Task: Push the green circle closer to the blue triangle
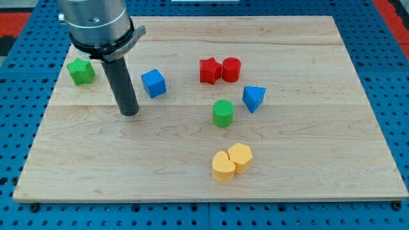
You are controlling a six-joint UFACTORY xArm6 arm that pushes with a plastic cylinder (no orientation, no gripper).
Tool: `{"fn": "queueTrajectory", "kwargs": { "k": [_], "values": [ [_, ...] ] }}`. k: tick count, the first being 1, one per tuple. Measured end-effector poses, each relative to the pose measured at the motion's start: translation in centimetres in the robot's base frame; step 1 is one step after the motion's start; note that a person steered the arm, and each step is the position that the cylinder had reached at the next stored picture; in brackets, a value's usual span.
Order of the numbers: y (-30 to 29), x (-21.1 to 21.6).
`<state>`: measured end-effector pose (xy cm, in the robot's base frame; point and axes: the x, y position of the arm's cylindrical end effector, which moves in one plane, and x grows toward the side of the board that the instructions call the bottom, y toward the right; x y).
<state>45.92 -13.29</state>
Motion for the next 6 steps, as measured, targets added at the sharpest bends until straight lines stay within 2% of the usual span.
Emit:
{"fn": "queueTrajectory", "kwargs": {
  "k": [5,6],
  "values": [
    [1.3,-0.3],
    [5.4,2.1]
  ]
}}
